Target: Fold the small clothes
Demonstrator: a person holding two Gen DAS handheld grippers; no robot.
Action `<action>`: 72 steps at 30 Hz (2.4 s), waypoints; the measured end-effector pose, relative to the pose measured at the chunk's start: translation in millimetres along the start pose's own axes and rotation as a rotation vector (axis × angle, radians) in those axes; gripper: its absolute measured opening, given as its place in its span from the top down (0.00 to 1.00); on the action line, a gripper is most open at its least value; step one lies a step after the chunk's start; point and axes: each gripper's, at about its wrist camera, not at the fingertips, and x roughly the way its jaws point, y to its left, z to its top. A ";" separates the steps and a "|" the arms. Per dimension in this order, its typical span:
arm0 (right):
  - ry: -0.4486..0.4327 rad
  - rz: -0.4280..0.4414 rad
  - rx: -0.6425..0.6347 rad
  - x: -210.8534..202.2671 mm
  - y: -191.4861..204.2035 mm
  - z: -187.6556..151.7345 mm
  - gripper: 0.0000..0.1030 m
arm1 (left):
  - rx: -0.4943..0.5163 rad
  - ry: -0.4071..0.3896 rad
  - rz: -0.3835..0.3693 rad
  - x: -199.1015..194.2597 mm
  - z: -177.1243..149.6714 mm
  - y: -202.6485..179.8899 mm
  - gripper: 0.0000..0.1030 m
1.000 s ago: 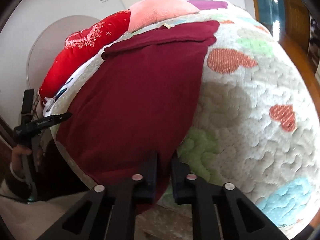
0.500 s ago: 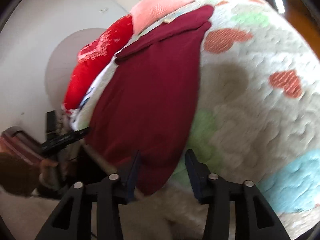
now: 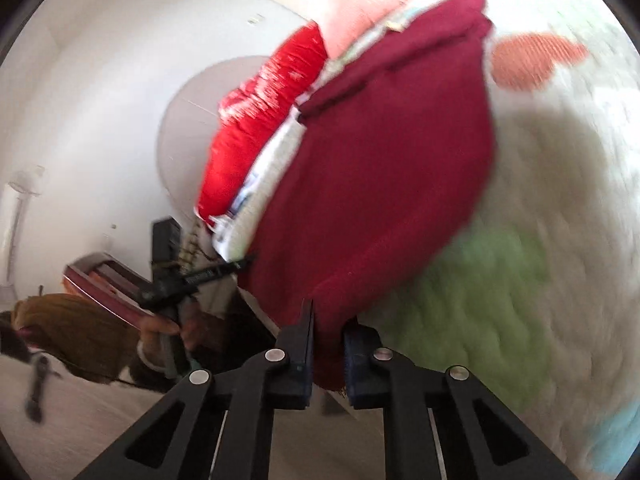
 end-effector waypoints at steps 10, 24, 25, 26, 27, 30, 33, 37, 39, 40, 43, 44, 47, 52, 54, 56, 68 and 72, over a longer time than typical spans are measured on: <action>-0.251 0.014 -0.107 -16.2 14.1 120.1 0.90 | 0.007 -0.204 -0.141 -11.0 135.7 -12.4 0.90; -0.312 -0.256 0.089 36.2 -101.4 305.2 0.55 | -0.175 -0.198 -0.086 113.3 314.5 5.5 0.88; -0.327 -0.264 0.098 31.3 -105.9 306.5 0.51 | -0.170 -0.199 -0.093 111.5 315.8 8.0 0.87; -0.366 -0.263 0.093 22.9 -105.3 304.1 0.50 | -0.152 -0.209 -0.103 107.2 317.0 8.2 0.85; -0.395 -0.261 0.088 15.8 -102.1 302.1 0.50 | -0.133 -0.221 -0.101 102.7 317.0 6.6 0.76; -0.424 -0.299 0.046 -1.4 -87.6 292.6 0.48 | -0.091 -0.333 -0.027 79.2 312.8 0.7 0.28; -0.376 -0.346 -0.063 5.3 -68.4 287.2 0.48 | -0.128 -0.412 -0.058 68.0 309.8 -0.5 0.23; -0.302 -0.459 -0.183 46.8 -49.9 292.6 0.59 | -0.098 -0.304 -0.015 98.0 319.6 -13.4 0.23; -0.269 -0.509 -0.206 69.4 -50.5 301.3 0.63 | -0.084 -0.248 0.050 121.0 326.0 -19.0 0.23; -0.251 -0.554 -0.210 80.2 -53.1 306.7 0.64 | -0.082 -0.227 0.083 132.8 328.9 -19.4 0.23; -0.213 -0.748 -0.204 105.7 -70.8 322.8 0.65 | -0.101 -0.194 0.162 165.7 338.2 -8.5 0.23; -0.201 -0.787 -0.192 112.2 -80.8 328.9 0.66 | -0.115 -0.187 0.174 175.3 341.6 -3.0 0.23; -0.199 -0.799 -0.120 118.9 -108.7 340.3 0.68 | -0.099 -0.214 0.203 185.3 346.5 0.9 0.23; -0.214 -0.783 -0.127 104.7 -97.7 333.1 0.67 | -0.071 -0.218 0.208 173.5 340.0 -4.9 0.23; -0.222 -0.748 -0.114 90.8 -83.9 321.9 0.66 | -0.069 -0.223 0.199 163.3 335.0 -5.8 0.23; -0.227 -0.712 -0.128 78.3 -64.1 305.5 0.63 | -0.059 -0.239 0.201 151.0 326.9 -7.3 0.23; -0.119 -0.804 -0.173 103.5 -46.4 269.0 0.53 | 0.009 -0.254 0.234 104.2 265.1 -16.3 0.23; -0.144 -0.691 -0.190 99.8 -19.1 267.2 0.53 | -0.005 -0.251 0.233 94.8 243.9 -6.2 0.23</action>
